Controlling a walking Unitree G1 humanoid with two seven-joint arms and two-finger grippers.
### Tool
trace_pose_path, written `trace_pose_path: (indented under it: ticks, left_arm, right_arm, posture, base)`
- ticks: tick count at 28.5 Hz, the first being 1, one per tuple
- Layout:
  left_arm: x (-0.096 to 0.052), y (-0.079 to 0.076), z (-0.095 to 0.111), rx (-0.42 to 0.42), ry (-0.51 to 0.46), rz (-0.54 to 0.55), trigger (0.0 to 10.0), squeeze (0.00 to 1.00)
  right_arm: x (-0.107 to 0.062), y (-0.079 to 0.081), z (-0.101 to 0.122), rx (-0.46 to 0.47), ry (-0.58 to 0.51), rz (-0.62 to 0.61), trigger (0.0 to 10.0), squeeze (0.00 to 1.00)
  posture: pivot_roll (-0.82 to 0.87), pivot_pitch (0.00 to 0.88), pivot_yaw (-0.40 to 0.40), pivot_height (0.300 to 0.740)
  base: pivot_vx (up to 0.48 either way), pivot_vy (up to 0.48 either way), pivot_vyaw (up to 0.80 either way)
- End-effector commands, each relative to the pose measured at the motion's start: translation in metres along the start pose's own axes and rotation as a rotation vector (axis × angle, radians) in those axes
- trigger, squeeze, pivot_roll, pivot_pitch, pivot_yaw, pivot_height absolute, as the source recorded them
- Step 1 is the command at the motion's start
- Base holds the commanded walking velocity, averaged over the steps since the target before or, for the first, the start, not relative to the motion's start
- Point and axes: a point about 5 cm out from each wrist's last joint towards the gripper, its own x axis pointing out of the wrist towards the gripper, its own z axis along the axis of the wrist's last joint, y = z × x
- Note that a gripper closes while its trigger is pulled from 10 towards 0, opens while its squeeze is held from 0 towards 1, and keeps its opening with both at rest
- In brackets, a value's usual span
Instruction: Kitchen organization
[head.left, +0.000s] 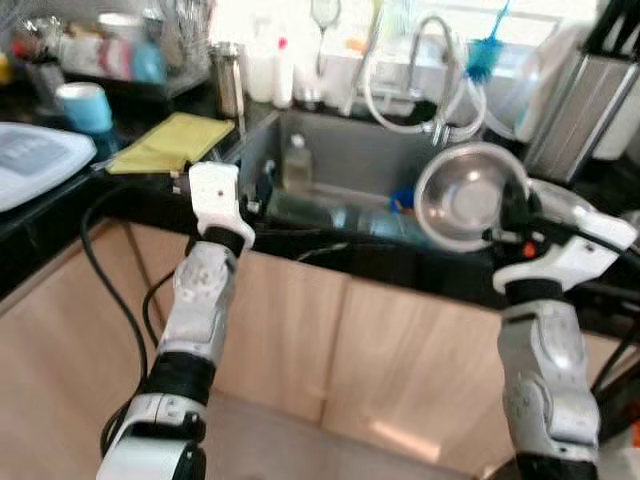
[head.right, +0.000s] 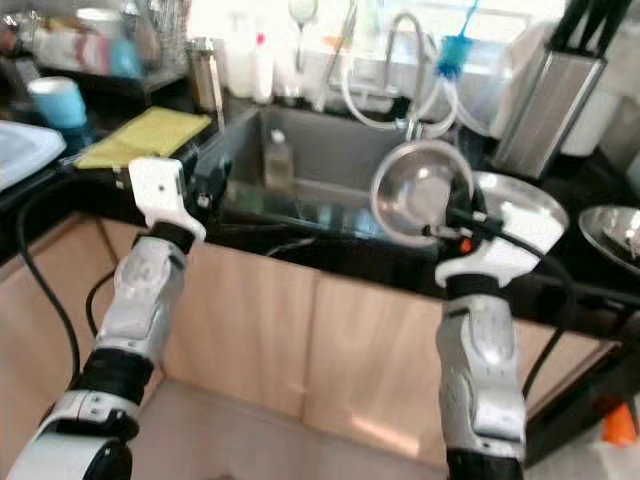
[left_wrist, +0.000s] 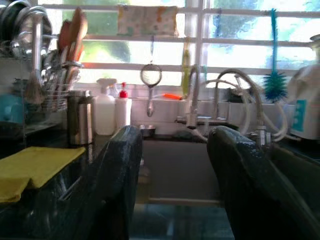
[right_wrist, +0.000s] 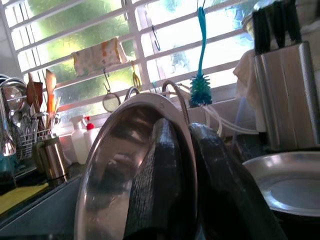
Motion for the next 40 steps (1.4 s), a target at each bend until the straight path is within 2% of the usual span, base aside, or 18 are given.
trace_pose_path:
  ticks: [1,2,3,6,10,12,13,14,15,17,18,19,22,24,27,34,37,40]
  left_arm:
    - [0.005,-0.008,0.004,0.005,-0.004,-0.04,10.0,0.0]
    - [0.0,-0.005,-0.01,-0.002,0.074,-0.055,10.0,0.0]
    - [0.0,-0.005,-0.01,-0.002,0.074,-0.055,10.0,0.0]
    - [-0.012,-0.001,-0.034,0.014,0.188,-0.066,10.0,0.0]
    - [-0.023,0.005,-0.052,0.028,0.275,-0.064,10.0,0.0]
    - [-0.023,0.005,-0.052,0.028,0.275,-0.064,10.0,0.0]
    - [-0.036,0.008,-0.072,0.029,0.378,-0.071,10.0,0.0]
    - [-0.042,0.009,-0.08,0.026,0.422,-0.076,10.0,0.0]
    - [-0.042,0.009,-0.08,0.026,0.422,-0.076,10.0,0.0]
    - [-0.06,0.011,-0.1,0.027,0.519,-0.073,10.0,0.0]
    - [-0.06,0.011,-0.1,0.027,0.519,-0.073,10.0,0.0]
    - [-0.069,0.013,-0.109,-0.003,0.567,-0.051,10.0,0.0]
    - [-0.075,0.014,-0.114,-0.025,0.594,-0.038,10.0,0.0]
    - [-0.079,0.014,-0.116,-0.013,0.606,-0.046,10.0,0.0]
    - [-0.092,0.016,-0.126,0.013,0.665,-0.039,10.0,0.0]
    - [-0.112,0.014,-0.141,0.049,0.77,-0.074,10.0,0.0]
    - [-0.114,0.014,-0.142,0.046,0.78,-0.073,10.0,0.0]
    - [-0.142,0.012,-0.158,0.095,0.925,-0.091,10.0,0.0]
  right_arm:
    - [0.0,-0.007,0.007,-0.014,-0.025,-0.028,10.0,0.0]
    - [-0.005,-0.021,0.003,-0.025,-0.002,-0.095,10.0,0.0]
    - [-0.005,-0.021,0.003,-0.025,-0.002,-0.095,10.0,0.0]
    - [-0.017,-0.046,-0.007,-0.062,0.052,-0.204,10.0,0.0]
    - [-0.032,-0.068,-0.017,-0.097,0.101,-0.289,10.0,0.0]
    - [-0.032,-0.068,-0.017,-0.097,0.101,-0.289,10.0,0.0]
    - [-0.051,-0.091,-0.035,-0.127,0.188,-0.384,10.0,0.0]
    - [-0.058,-0.1,-0.042,-0.137,0.224,-0.419,10.0,0.0]
    - [-0.058,-0.1,-0.042,-0.137,0.224,-0.419,10.0,0.0]
    - [-0.083,-0.121,-0.066,-0.152,0.332,-0.516,10.0,0.0]
    - [-0.083,-0.121,-0.066,-0.152,0.332,-0.516,10.0,0.0]
    - [-0.099,-0.129,-0.079,-0.163,0.395,-0.554,10.0,0.0]
    - [-0.114,-0.137,-0.09,-0.175,0.453,-0.587,10.0,0.0]
    - [-0.122,-0.14,-0.096,-0.166,0.482,-0.606,10.0,0.0]
    - [-0.137,-0.143,-0.11,-0.165,0.551,-0.609,10.0,0.0]
    - [-0.161,-0.147,-0.133,-0.154,0.653,-0.642,10.0,0.0]
    - [-0.163,-0.147,-0.135,-0.151,0.66,-0.645,10.0,0.0]
    - [-0.188,-0.14,-0.16,-0.108,0.823,-0.632,10.0,0.0]
  posture:
    - [0.09,0.006,-0.087,0.74]
    - [0.09,0.007,-0.085,0.74]
    - [0.09,0.007,-0.085,0.74]
    - [0.09,0.008,-0.087,0.74]
    - [0.09,0.011,-0.086,0.74]
    - [0.09,0.011,-0.086,0.74]
    - [0.08,0.013,-0.083,0.74]
    - [0.08,0.013,-0.083,0.74]
    - [0.08,0.013,-0.083,0.74]
    - [0.08,0.01,-0.083,0.74]
    - [0.08,0.01,-0.083,0.74]
    - [0.08,0.011,-0.084,0.74]
    - [0.09,0.01,-0.085,0.74]
    - [0.08,0.01,-0.086,0.74]
    - [0.08,0.008,-0.087,0.74]
    - [0.08,0.007,-0.088,0.74]
    - [0.08,0.007,-0.088,0.74]
    - [0.08,0.003,-0.086,0.74]
  base:
    - [0.0,0.0,0.0]
    - [0.431,0.0,0.0]
    - [0.431,0.0,0.0]
    - [0.421,0.0,0.0]
    - [0.366,0.0,0.0]
    - [0.349,0.0,0.0]
    - [0.0,0.0,0.0]
    - [0.0,0.0,0.0]
    - [0.0,0.0,0.0]
    - [0.0,0.0,0.0]
    - [0.0,0.0,0.0]
    - [0.0,0.0,0.0]
    - [0.0,0.0,0.0]
    - [0.0,0.0,0.0]
    - [0.0,0.0,0.0]
    - [0.0,0.0,0.0]
    - [0.0,0.0,0.0]
    - [0.0,0.0,0.0]
